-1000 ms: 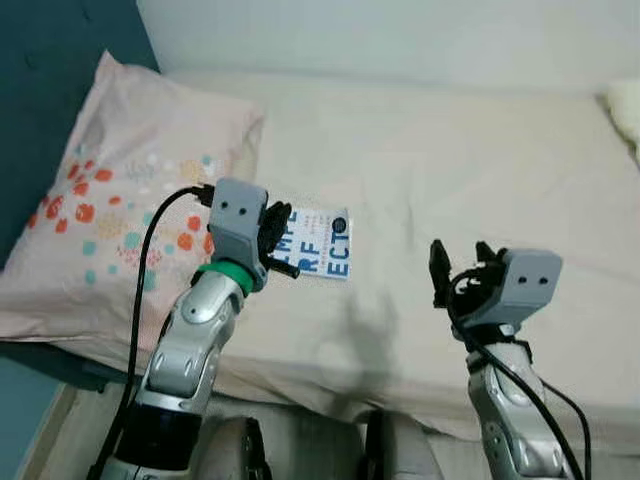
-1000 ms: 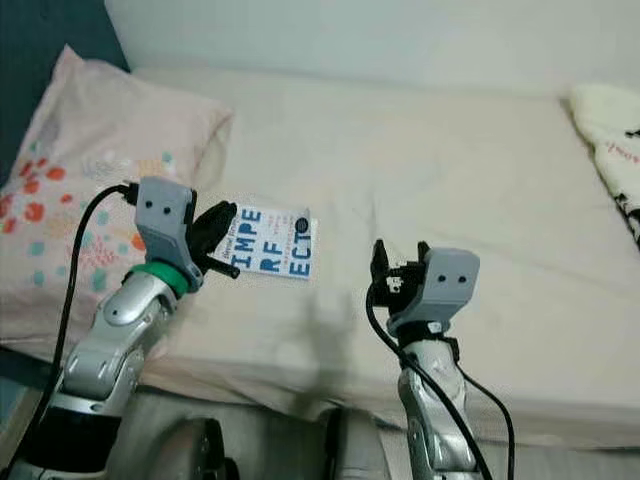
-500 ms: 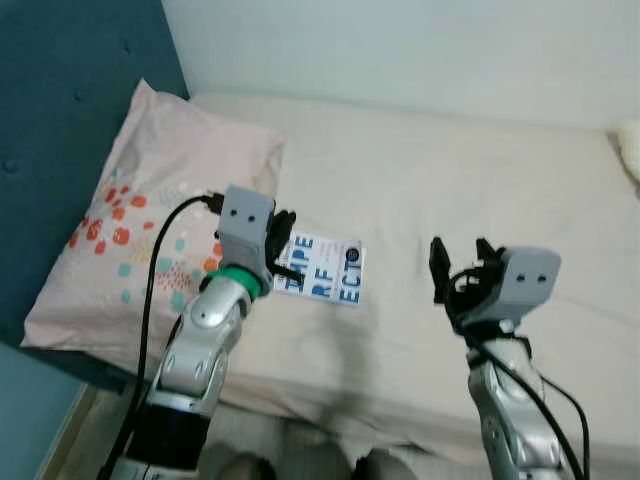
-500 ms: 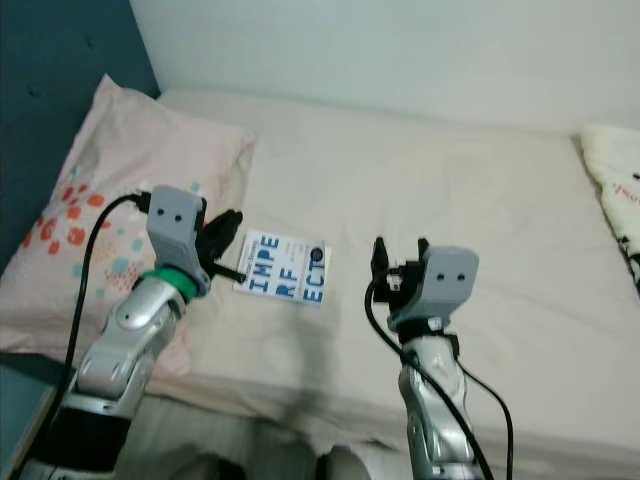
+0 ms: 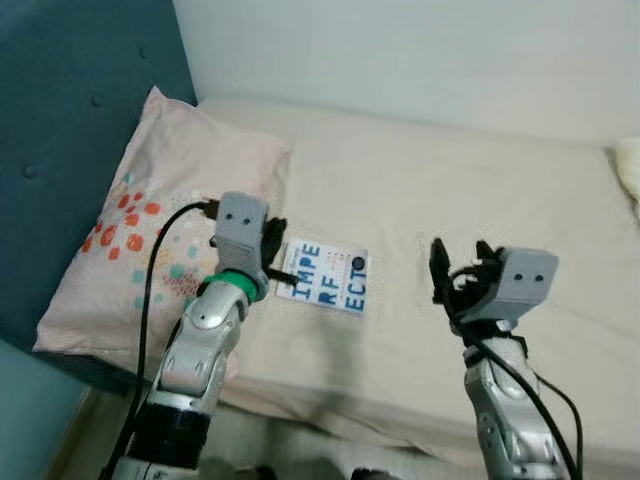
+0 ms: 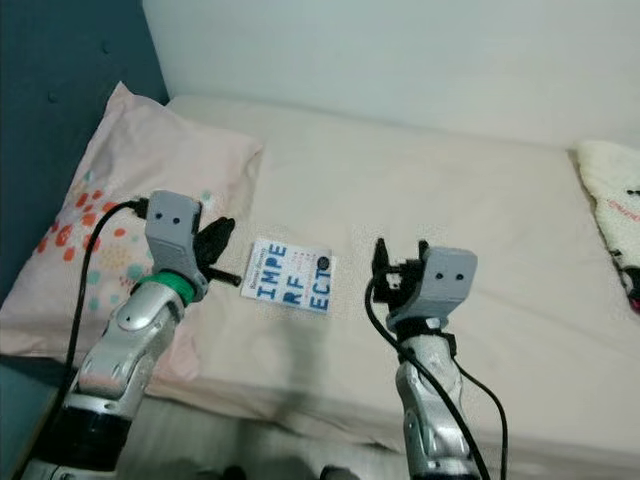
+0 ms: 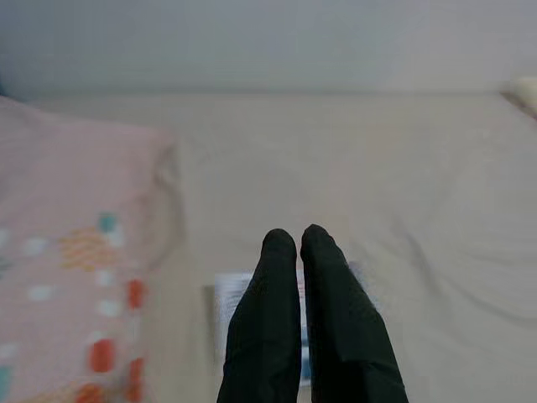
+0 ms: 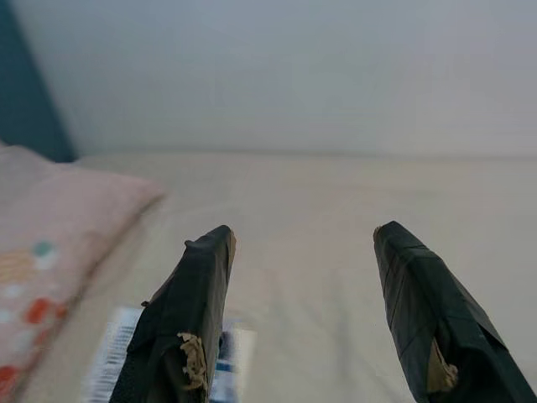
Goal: Clean up the room
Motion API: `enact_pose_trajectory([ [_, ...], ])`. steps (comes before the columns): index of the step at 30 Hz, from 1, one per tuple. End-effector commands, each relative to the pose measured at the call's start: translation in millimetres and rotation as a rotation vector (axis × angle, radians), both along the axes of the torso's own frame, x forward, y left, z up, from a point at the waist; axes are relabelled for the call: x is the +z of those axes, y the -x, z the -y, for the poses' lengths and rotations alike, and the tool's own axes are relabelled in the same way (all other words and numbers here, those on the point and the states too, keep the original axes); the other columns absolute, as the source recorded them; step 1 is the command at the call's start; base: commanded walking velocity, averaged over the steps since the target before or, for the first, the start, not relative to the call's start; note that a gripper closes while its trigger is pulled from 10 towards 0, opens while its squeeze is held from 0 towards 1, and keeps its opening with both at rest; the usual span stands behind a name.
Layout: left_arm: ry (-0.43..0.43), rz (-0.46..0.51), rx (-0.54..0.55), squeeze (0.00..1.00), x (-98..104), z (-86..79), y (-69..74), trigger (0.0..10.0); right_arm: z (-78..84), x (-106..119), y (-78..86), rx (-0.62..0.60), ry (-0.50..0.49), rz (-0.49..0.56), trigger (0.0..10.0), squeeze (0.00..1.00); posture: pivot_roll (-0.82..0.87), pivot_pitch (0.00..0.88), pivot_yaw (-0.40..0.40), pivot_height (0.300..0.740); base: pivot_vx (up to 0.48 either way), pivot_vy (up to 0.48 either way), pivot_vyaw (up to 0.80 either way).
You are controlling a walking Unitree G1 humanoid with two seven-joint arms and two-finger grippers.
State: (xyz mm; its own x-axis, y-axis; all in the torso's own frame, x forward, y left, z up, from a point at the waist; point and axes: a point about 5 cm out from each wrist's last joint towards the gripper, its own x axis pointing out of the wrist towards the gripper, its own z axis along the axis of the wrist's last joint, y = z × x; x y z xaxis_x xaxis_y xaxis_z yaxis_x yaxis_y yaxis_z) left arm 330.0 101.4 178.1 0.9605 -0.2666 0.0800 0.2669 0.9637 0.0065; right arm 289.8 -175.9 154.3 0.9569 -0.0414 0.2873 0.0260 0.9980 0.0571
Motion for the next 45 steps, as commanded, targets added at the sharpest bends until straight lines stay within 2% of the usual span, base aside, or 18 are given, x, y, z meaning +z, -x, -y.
enact_pose_trajectory([
  [1,-0.006,-0.012,-0.022,0.0,-3,4.2,1.3,10.0,3.2,-5,1.7,-0.013,0.006,-0.014,10.0,0.0,-0.1,0.086,0.022,0.74,0.0,0.0,0.0],
  [9,-0.037,0.018,-0.035,0.0,-2,8.3,3.4,10.0,2.4,-7,2.2,-0.013,0.005,-0.018,10.0,0.0,-0.1,0.086,0.019,0.74,0.0,0.0,0.0],
  [39,-0.045,0.021,-0.045,0.0,-1,8.1,4.7,10.0,3.7,-9,0.6,-0.022,-0.002,-0.028,10.0,0.0,-0.1,0.083,0.027,0.74,-0.285,0.0,0.0],
  [45,-0.051,0.006,-0.043,0.0,-8,7.4,5.4,10.0,4.5,-17,-0.7,-0.014,0.009,-0.058,10.0,0.0,-0.1,0.079,0.025,0.74,-0.286,0.0,0.0],
])
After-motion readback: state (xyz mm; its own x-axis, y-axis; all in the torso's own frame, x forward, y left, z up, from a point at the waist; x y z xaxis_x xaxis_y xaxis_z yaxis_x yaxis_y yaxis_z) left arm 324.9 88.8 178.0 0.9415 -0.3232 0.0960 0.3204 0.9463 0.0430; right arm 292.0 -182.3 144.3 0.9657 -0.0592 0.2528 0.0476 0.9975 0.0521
